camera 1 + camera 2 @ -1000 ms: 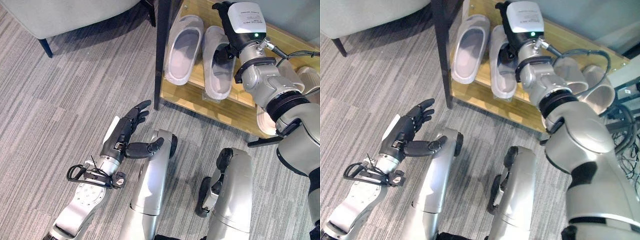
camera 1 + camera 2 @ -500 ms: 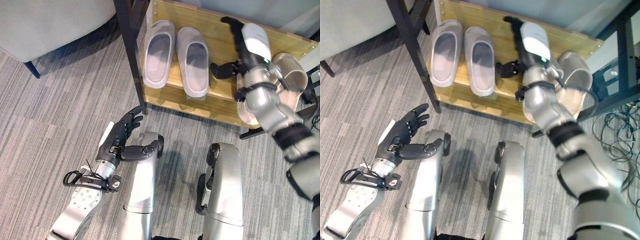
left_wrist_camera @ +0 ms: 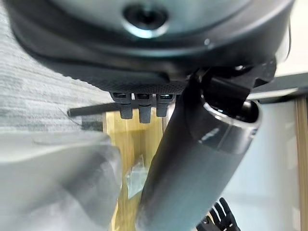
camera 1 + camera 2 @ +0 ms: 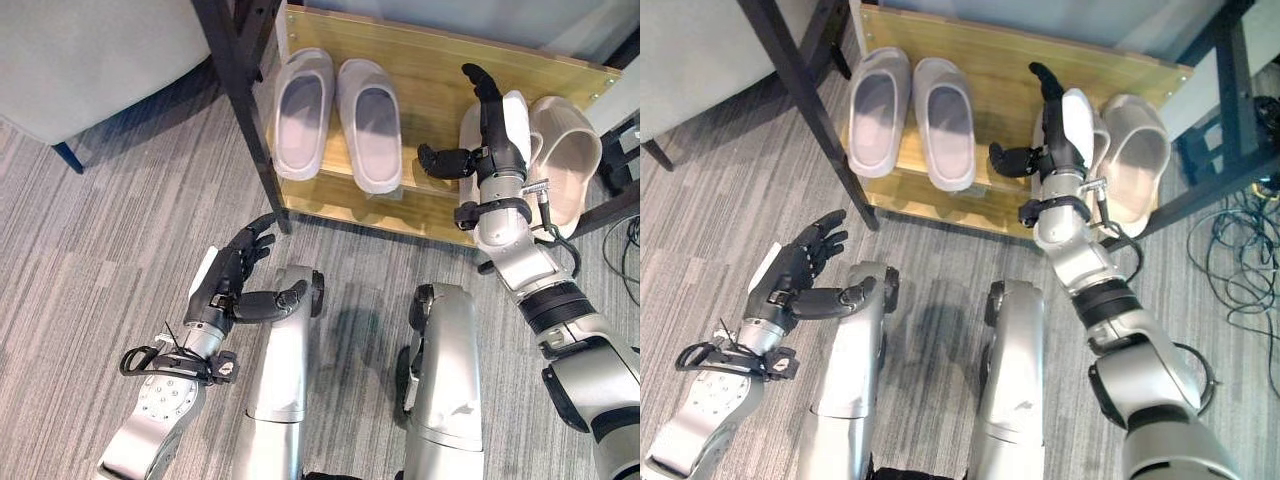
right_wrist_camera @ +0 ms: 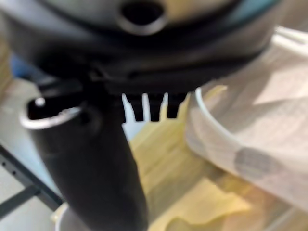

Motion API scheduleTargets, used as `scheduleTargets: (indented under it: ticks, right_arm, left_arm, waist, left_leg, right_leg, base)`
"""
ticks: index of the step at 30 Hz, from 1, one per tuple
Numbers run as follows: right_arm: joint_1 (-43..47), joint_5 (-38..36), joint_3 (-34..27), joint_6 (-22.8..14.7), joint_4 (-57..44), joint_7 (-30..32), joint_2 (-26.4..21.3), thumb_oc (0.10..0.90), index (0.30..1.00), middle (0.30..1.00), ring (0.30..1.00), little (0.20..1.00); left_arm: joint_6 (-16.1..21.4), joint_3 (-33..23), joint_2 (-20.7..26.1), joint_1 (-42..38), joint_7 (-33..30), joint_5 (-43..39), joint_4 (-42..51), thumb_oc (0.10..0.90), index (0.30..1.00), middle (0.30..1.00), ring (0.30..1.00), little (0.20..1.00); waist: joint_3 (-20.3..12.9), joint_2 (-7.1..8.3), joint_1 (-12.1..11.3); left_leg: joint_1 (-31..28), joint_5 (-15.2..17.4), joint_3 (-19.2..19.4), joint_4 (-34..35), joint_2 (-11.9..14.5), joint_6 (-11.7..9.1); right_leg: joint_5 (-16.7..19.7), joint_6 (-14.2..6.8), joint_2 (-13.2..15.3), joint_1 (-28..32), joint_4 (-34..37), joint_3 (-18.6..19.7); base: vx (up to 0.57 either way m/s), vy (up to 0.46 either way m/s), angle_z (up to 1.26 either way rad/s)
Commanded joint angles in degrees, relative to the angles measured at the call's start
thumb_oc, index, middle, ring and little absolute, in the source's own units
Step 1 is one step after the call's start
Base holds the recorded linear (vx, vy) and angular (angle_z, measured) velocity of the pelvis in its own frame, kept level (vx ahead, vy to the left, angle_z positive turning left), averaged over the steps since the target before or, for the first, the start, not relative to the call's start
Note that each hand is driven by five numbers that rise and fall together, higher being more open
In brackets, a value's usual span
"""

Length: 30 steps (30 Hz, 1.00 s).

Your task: Arrange the slippers neatly on the shoe rack.

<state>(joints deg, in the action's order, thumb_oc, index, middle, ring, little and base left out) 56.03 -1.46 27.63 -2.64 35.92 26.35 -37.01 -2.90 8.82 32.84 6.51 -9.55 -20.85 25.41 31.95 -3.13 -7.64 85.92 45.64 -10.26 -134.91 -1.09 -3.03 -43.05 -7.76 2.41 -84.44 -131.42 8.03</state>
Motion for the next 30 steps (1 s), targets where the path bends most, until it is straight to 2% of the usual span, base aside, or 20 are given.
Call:
scheduleTargets:
  ticks: [1,4,11,30]
  right_arm:
    - [10.9,1.32,-0.4,-3.54,-0.43,2.08,-3.19,0.8,0.9,0.9,0.9,0.9]
    - [16.76,7.7,7.42,-2.47,2.41,3.16,-5.92,0.8,0.9,0.9,0.9,0.9]
    - [20.37,9.6,13.31,-1.63,6.61,3.48,-6.07,0.8,0.9,0.9,0.9,0.9]
    - [15.77,12.89,8.29,-2.01,1.16,6.66,-12.06,0.8,0.9,0.9,0.9,0.9]
  left_arm:
    - [5.88,4.92,-2.08,-3.57,-0.37,0.2,8.72,0.8,0.9,0.9,0.9,0.9]
    - [6.43,5.33,-1.69,-4.19,-0.99,0.59,9.5,0.8,0.9,0.9,0.9,0.9]
    - [6.58,5.91,-1.99,-4.66,-1.46,0.36,9.61,0.8,0.9,0.9,0.9,0.9]
    - [6.94,5.45,-2.53,-2.97,-1.72,-0.08,10.25,0.8,0.9,0.9,0.9,0.9]
  waist:
    - [-2.16,-2.73,-3.49]
    - [-2.16,-2.84,-4.04]
    - [-2.16,-2.94,-4.38]
    - [-2.16,-1.87,-2.77]
  left_leg:
    - [4.03,-2.76,-3.09,-2.73,-4.72,1.36]
    - [4.03,-2.13,-3.79,-3.68,-5.21,1.2]
    - [4.03,-1.49,-4.18,-4.53,-5.03,1.21]
    - [4.03,-0.89,-2.24,-5.12,-4.92,1.29]
  right_leg:
    - [24.78,10.21,-1.05,-4.25,2.75,-1.11]
    - [24.96,10.22,-1.04,-3.95,2.65,-1.63]
    - [25.22,10.24,-1.38,-4.27,2.43,-1.61]
    - [25.2,10.59,-2.26,-5.1,1.33,0.35]
  base:
    - [0.0,0.0,0.0]
    - [-0.01,0.005,0.03]
    - [0.0,0.01,0.0]
    - [0.0,0.005,-0.01]
